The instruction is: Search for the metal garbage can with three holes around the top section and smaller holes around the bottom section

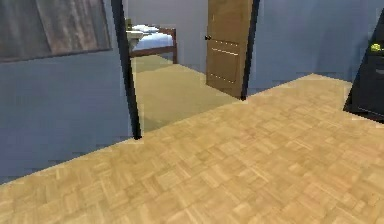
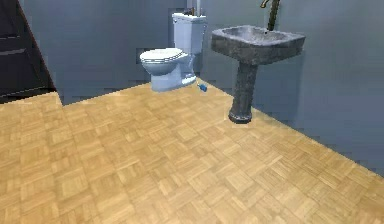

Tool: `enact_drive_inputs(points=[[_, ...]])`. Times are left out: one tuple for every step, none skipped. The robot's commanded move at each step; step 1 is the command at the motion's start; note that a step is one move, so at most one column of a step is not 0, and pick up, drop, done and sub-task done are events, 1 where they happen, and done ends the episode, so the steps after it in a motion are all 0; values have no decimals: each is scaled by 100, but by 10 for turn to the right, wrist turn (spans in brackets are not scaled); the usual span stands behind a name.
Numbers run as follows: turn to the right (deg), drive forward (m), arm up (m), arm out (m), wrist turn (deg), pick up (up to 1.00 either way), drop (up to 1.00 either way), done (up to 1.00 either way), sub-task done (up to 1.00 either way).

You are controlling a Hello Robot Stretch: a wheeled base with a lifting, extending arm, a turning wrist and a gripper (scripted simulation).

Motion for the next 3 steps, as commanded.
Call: enact_drive_inputs(points=[[0, 100, 0, 0, 0, 0, 0, 0, 0], [0, 100, 0, 0, 0, 0, 0, 0, 0], [30, 0, 0, 0, 0, 0, 0, 0, 0]])
